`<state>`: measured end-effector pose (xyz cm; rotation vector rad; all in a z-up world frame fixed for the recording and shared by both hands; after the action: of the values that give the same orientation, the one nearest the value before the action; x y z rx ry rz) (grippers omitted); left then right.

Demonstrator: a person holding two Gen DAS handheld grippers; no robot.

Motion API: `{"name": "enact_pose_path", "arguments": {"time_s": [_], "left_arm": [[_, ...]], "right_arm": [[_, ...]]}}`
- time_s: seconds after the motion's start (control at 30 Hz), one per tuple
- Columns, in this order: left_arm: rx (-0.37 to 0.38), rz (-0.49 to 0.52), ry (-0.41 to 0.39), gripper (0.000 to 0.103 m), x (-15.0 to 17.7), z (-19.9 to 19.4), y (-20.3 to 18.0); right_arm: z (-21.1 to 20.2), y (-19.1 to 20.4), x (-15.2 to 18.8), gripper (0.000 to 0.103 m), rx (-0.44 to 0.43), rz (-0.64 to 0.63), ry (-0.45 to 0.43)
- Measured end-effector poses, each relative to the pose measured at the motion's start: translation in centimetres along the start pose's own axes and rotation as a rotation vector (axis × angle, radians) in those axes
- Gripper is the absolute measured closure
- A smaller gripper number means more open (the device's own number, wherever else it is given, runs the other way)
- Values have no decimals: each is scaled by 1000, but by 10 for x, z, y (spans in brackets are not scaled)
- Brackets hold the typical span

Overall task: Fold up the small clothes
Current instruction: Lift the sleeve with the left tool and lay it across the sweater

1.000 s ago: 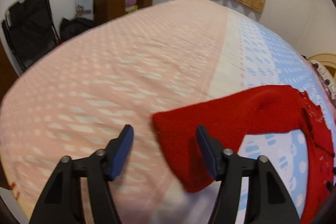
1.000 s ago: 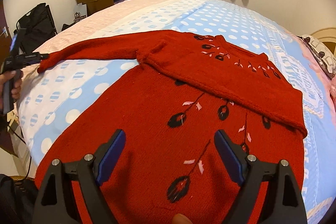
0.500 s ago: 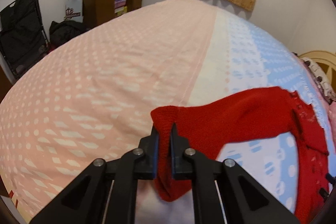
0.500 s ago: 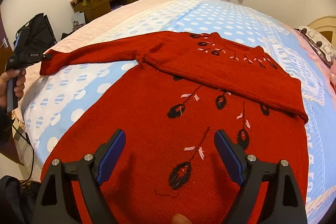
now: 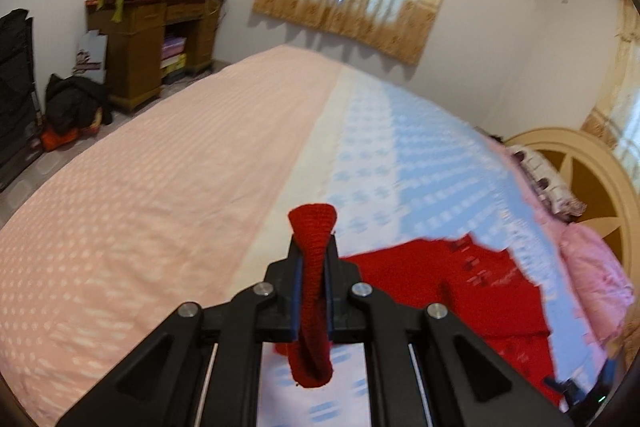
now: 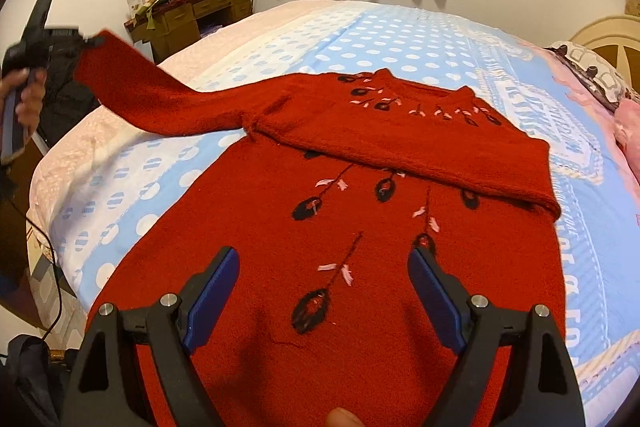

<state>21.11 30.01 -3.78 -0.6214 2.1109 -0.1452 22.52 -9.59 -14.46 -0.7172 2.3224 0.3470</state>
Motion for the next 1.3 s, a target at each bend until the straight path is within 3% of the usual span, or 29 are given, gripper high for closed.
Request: {"name": "enact_pose_path", "arguments": {"time_s": [0.23, 0.73, 1.07, 1.3], "left_arm": [[107, 51, -37, 94, -30, -10, -75], [252, 162, -12, 94, -38, -8, -211], [300, 238, 15, 94, -23, -1, -290], [334, 272, 91, 94, 8, 26, -343]], "right_arm": [[-17, -20, 2, 16, 12, 35, -33], [-44, -60, 19, 16, 19, 132, -89], [-53, -83, 29, 16, 44, 150, -93], [-50, -98, 36, 16, 63, 171, -84]]}}
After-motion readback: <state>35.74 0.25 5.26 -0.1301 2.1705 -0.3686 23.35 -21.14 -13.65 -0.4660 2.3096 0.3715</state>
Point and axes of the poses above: each gripper's, at about its wrist camera, not at the fingertips, and z roughly the way its jaws point, y to its left, x to its underside, the point moved 8 cm from there along z, roughly the way its jaws point, and after that the axes turned 1 degree about -y, right-handed, at the moved point
